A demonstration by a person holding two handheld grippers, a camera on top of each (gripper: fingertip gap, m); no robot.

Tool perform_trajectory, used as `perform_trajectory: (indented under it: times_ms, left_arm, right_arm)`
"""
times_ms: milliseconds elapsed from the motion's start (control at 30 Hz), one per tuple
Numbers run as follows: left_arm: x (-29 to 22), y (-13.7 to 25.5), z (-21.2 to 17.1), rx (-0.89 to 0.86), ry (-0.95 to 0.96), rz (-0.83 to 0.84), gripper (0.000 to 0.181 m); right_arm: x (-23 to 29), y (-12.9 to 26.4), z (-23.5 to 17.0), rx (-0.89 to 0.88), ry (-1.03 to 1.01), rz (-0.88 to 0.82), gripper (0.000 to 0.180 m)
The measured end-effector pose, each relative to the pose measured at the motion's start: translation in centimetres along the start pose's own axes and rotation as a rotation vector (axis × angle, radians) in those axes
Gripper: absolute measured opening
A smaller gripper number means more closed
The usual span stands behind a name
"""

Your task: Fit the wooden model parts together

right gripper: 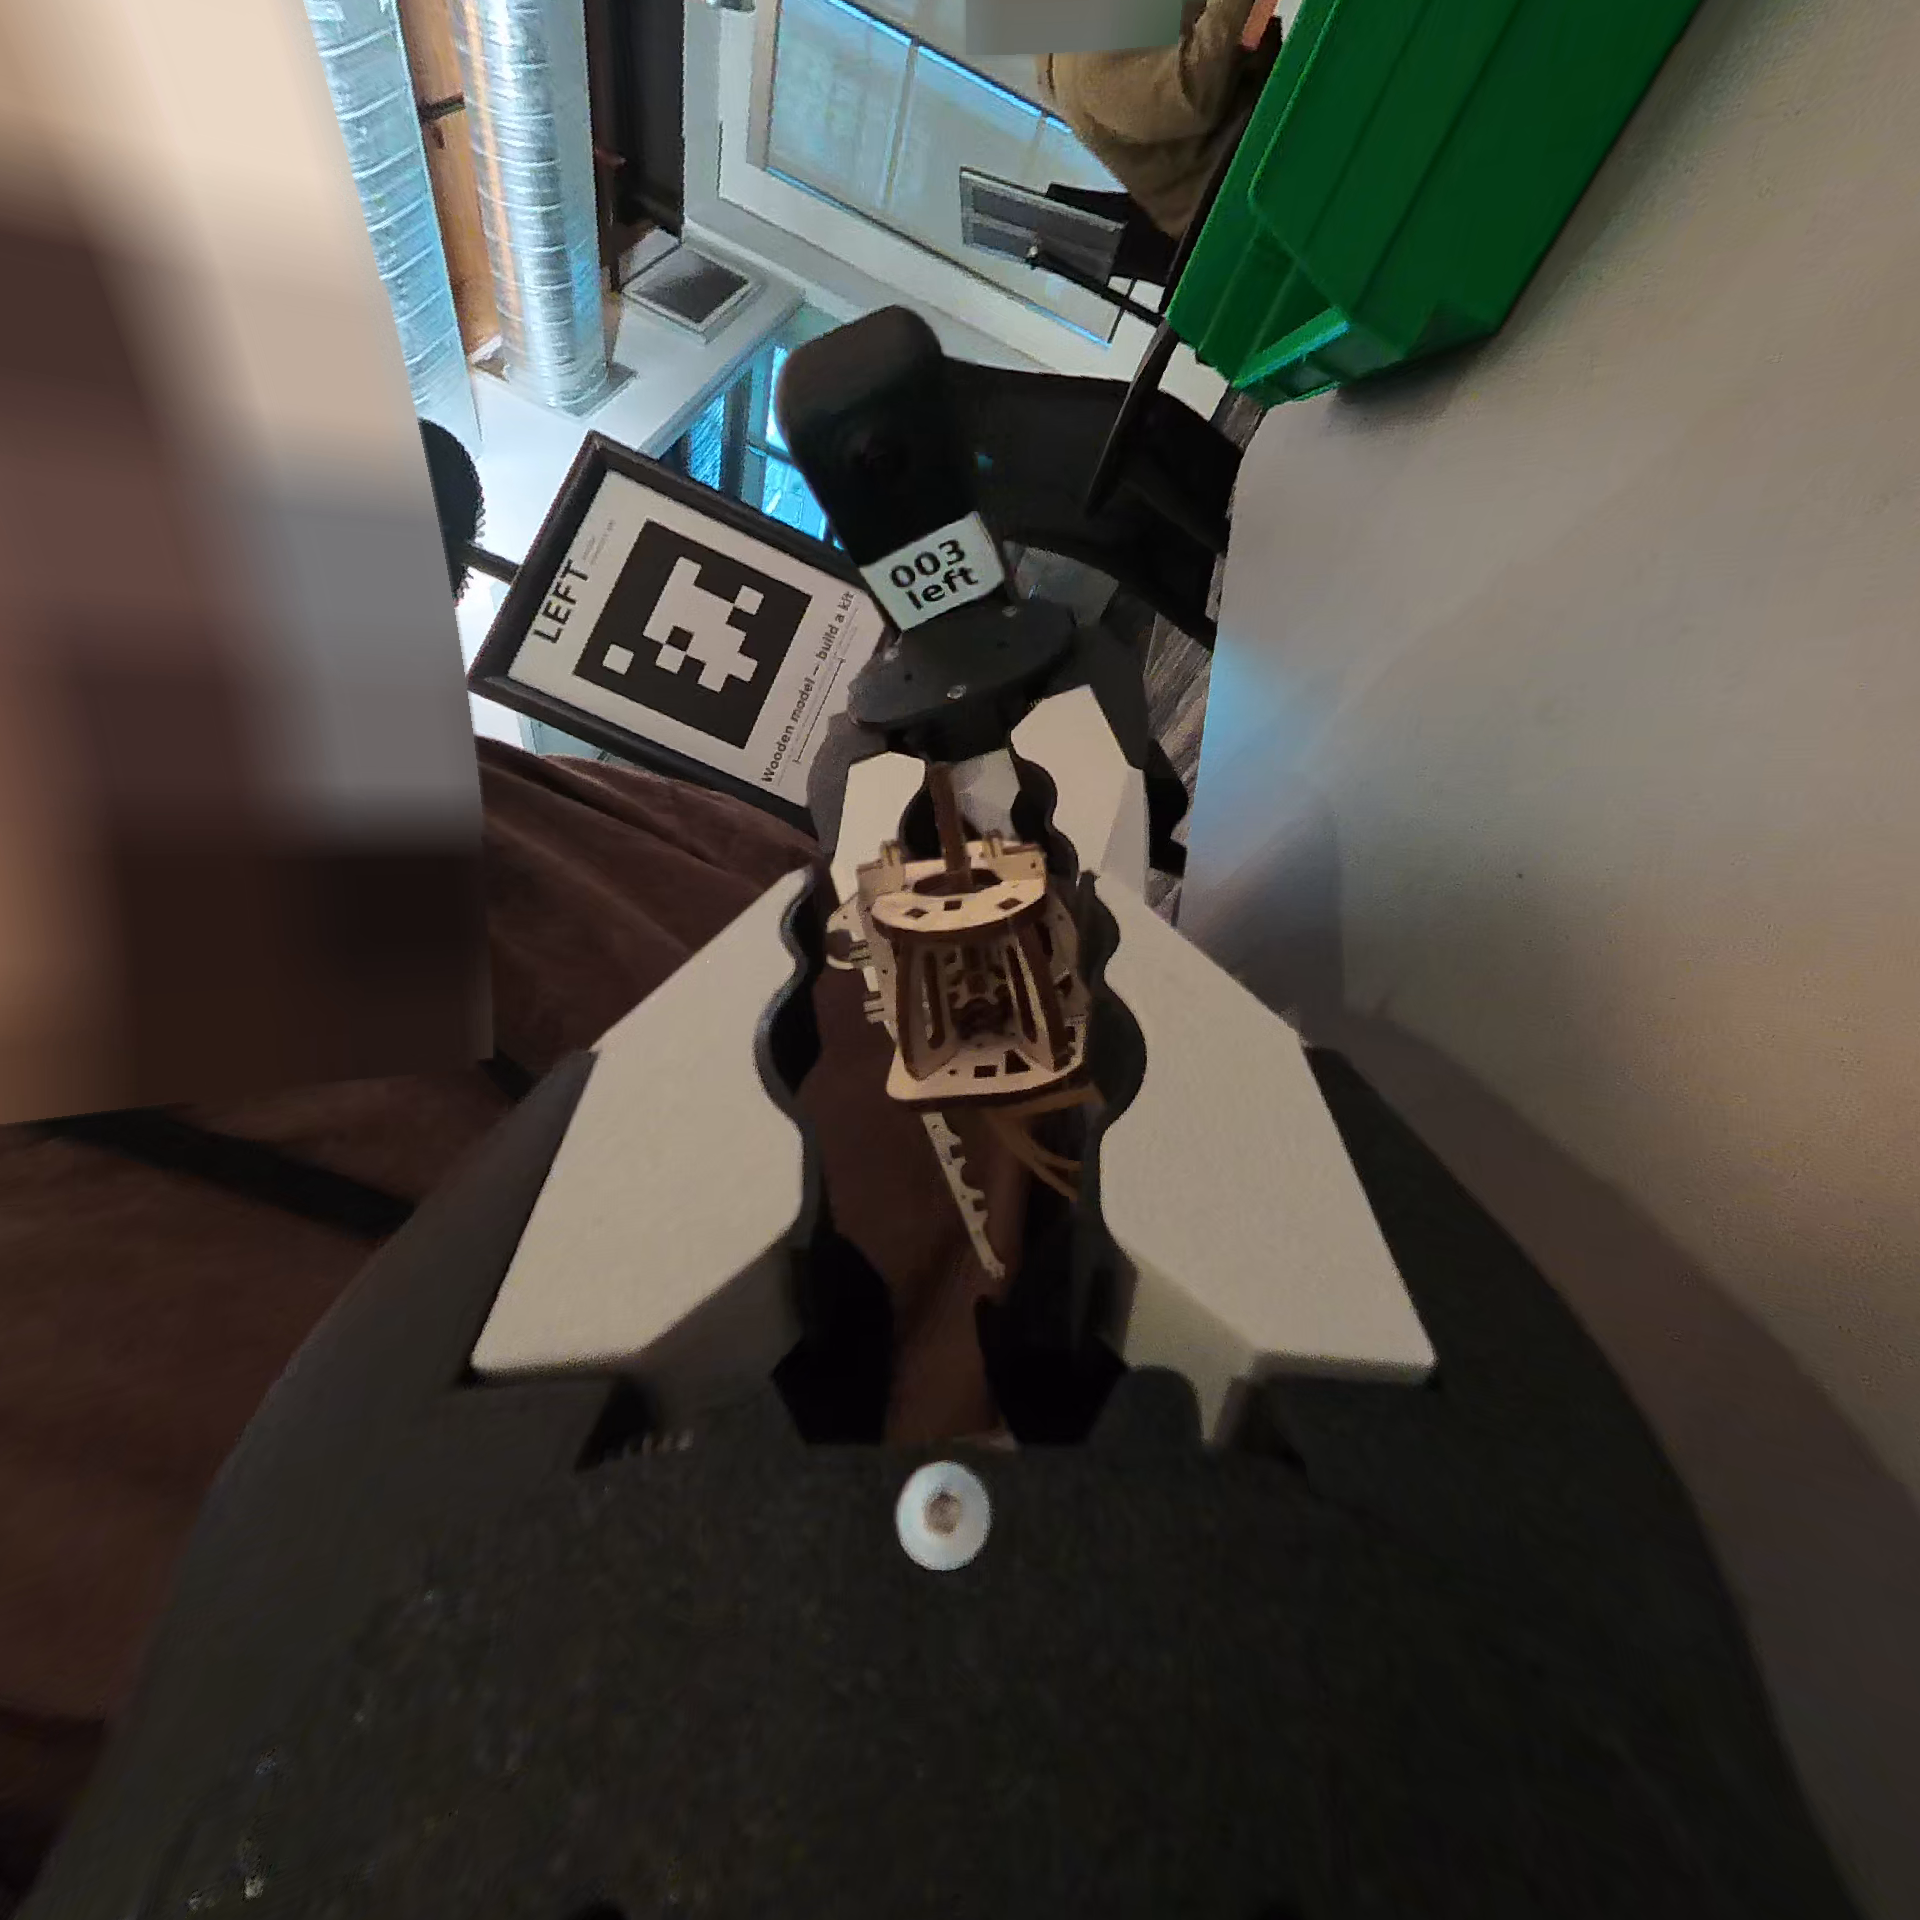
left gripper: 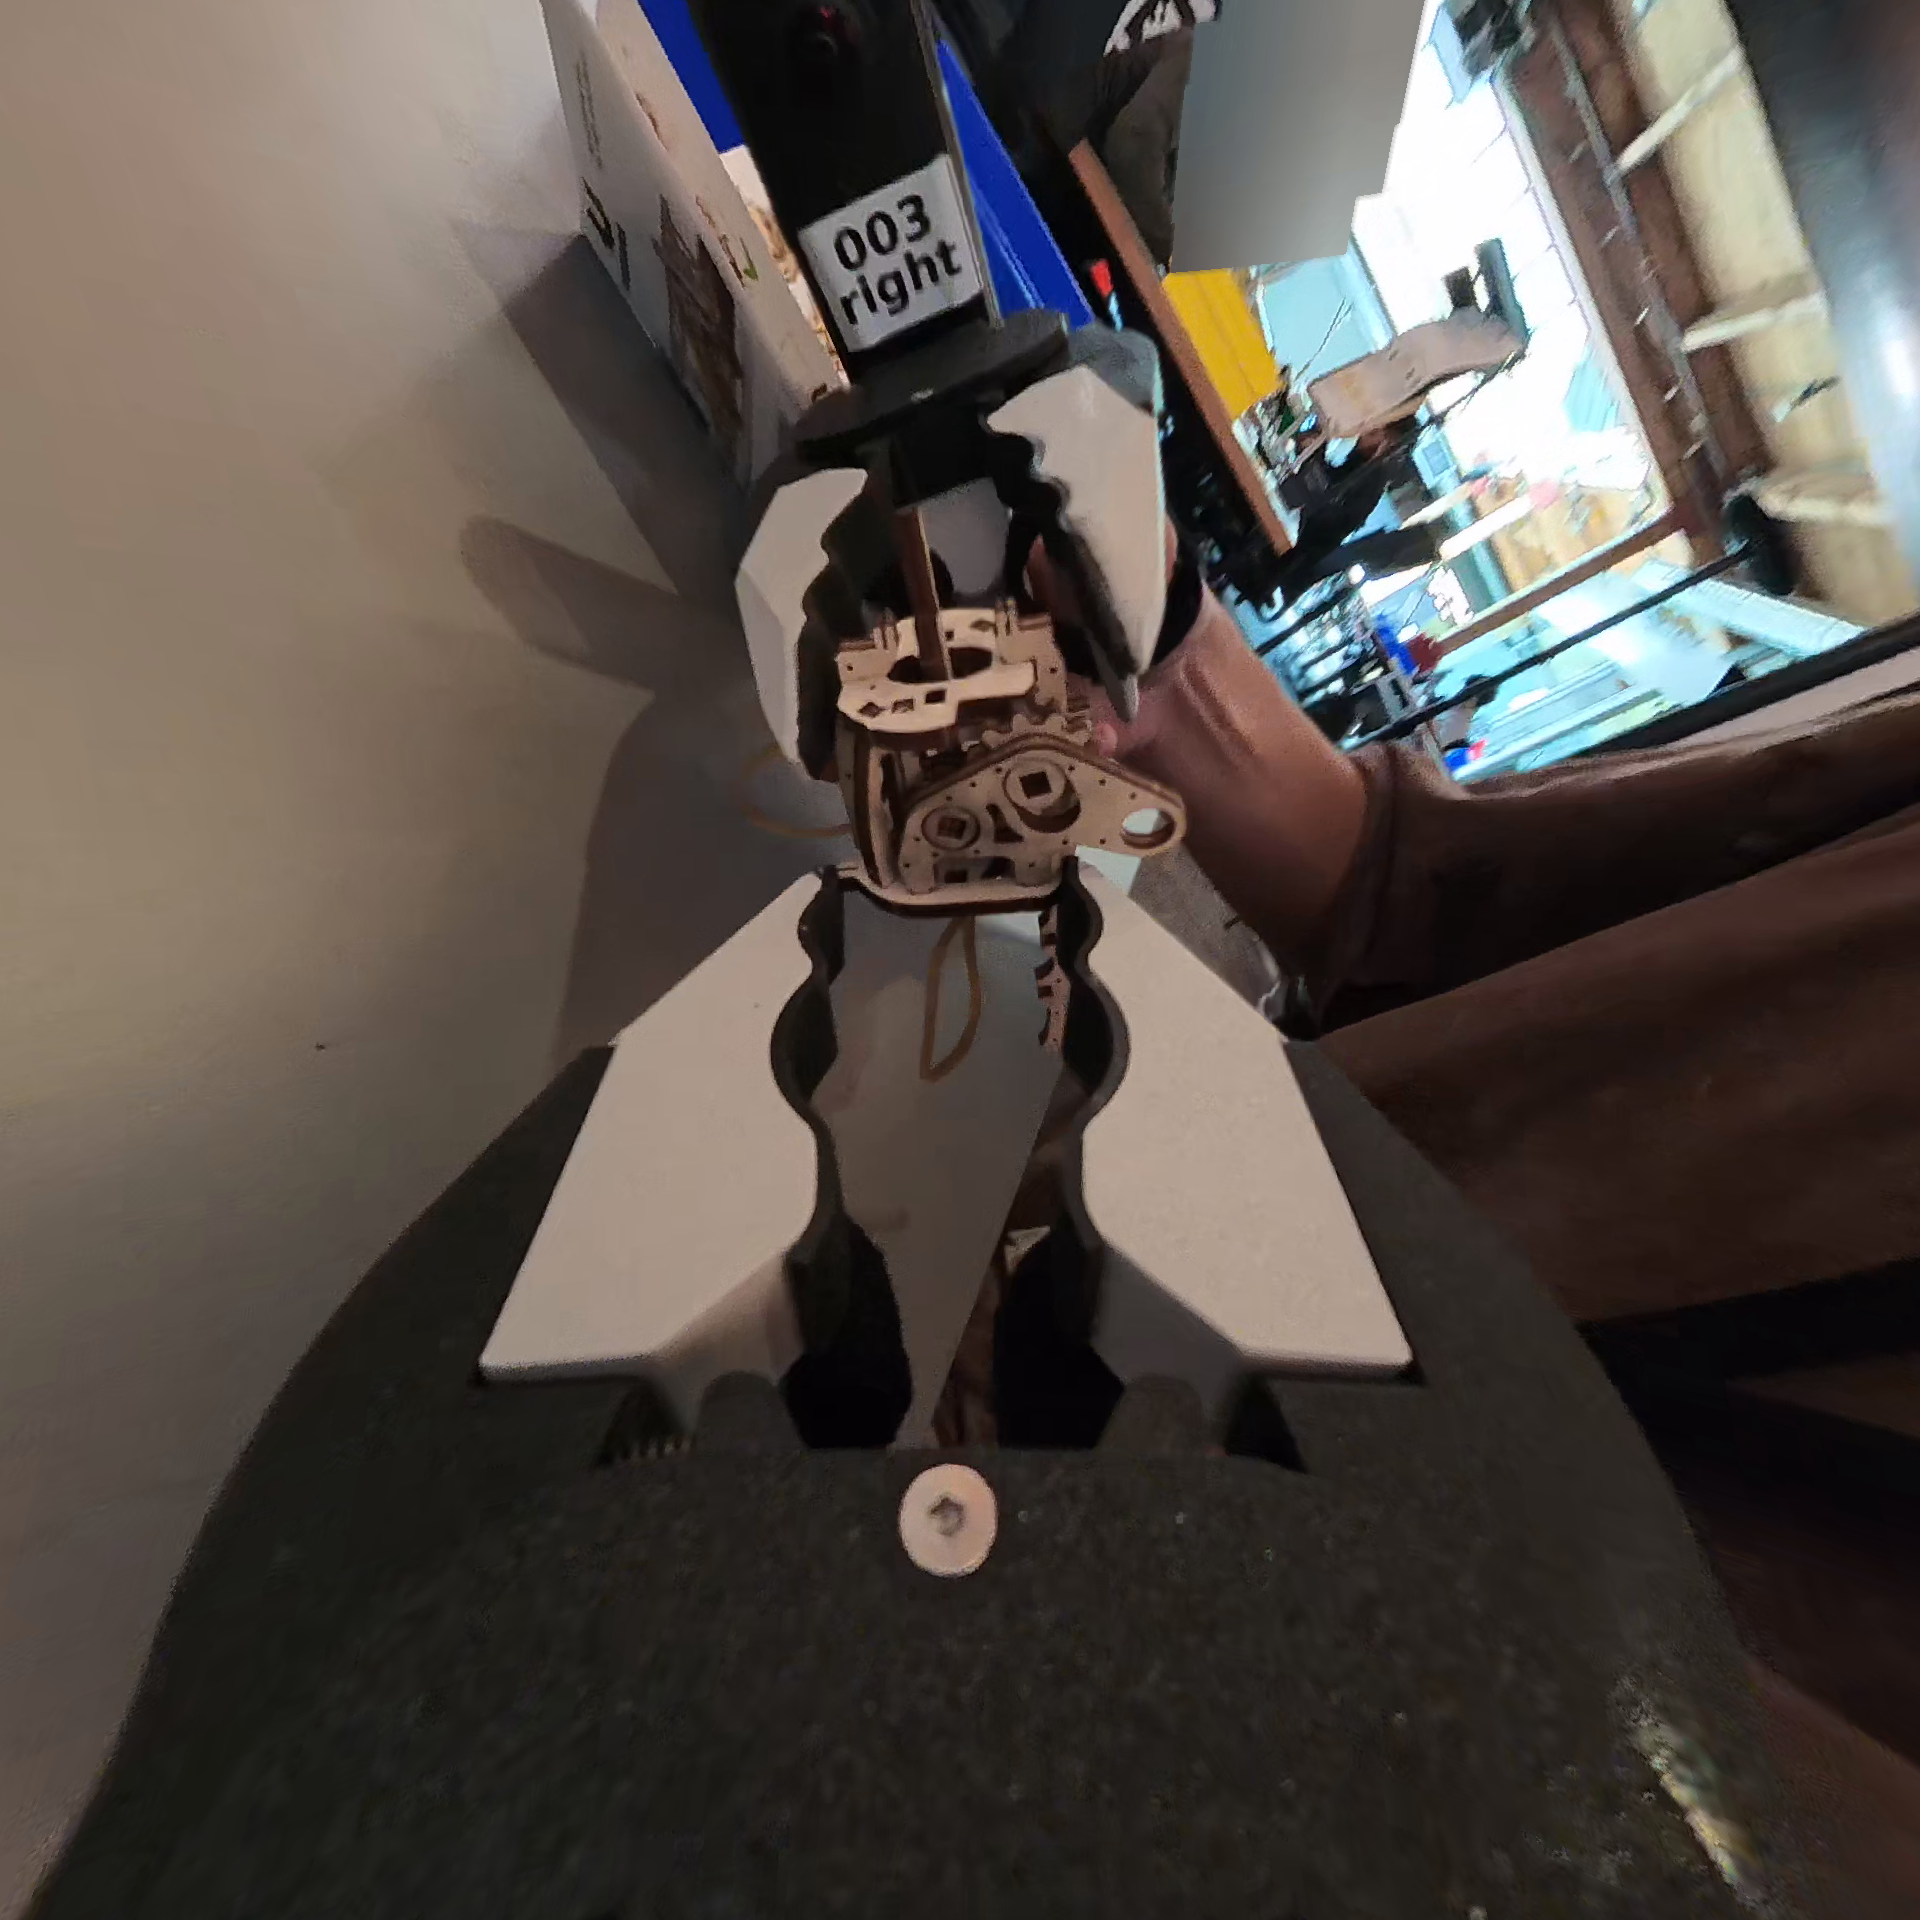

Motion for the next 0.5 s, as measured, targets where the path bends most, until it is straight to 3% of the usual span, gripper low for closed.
perform_trajectory:
  times_ms: [500]
  left_arm:
    - [-0.34, -0.08, 0.04, 0.001, -0.034, 0.004, 0.039]
  right_arm:
    - [0.07, -0.26, 0.05, 0.000, 0.015, 0.009, 0.040]
Point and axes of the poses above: each gripper's, where its closed fingertips meet, y back along the fingers, z out of its top, x = y × z across the jaws, the point moved 7 cm from there along y, back along the fingers, and after that the axes turned 6 degrees about -x, right-handed, at the moved point
